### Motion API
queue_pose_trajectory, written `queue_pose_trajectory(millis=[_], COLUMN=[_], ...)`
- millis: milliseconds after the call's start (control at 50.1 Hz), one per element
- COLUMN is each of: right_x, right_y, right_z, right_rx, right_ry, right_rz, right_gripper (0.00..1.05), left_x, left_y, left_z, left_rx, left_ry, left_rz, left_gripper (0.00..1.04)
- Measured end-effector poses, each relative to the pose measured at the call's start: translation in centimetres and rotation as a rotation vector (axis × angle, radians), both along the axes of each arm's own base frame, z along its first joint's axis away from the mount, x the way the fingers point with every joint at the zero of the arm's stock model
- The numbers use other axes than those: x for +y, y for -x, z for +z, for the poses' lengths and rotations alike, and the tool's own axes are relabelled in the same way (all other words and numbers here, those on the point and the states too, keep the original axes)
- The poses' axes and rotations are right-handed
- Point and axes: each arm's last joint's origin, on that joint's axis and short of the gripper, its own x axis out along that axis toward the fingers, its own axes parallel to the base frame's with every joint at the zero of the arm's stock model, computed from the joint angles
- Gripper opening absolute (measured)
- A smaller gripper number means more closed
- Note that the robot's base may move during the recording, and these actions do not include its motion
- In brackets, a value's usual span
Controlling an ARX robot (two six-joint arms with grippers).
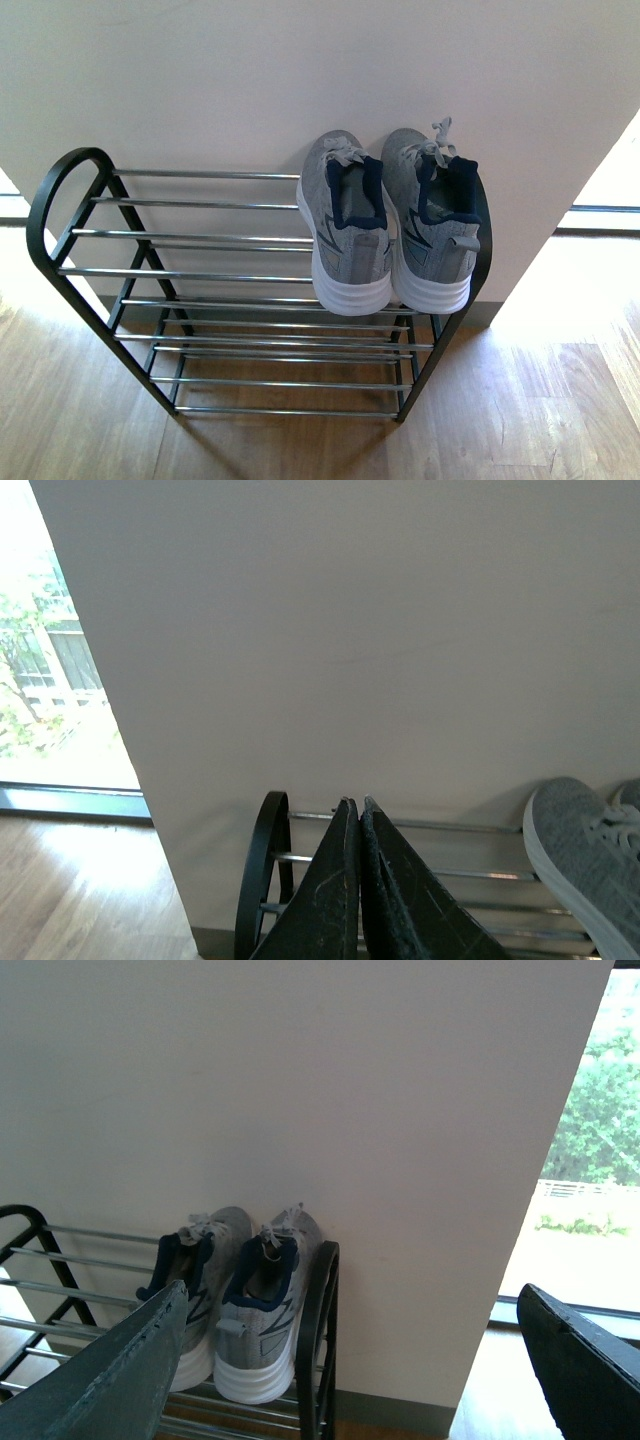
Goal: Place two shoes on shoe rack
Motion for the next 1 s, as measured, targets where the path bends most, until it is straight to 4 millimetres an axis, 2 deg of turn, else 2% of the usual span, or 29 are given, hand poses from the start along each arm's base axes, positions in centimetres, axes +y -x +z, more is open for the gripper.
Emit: queue_pose_trajectory(millis=[360,619,999], right_x=[0.0,0.0,0.0], right_y=[0.0,0.0,0.0], right_z=[0.0,0.0,0.0], right_rx=[0.0,0.0,0.0], right_ry=[0.0,0.0,0.0], right_rz=[0.0,0.0,0.0], right_gripper=[0.95,0.95,0.95], left_x=[1.5,2.8,2.8], left_y=[3.5,5.2,7.5], left_z=[0.2,0.2,0.6], left_rx=[-0.006,-0.006,-0.018], left_ry=[-0.001,-0.002,-0.003], left_rz=[0.001,0.004,-0.002], left_gripper=[0.01,0.01,0.01])
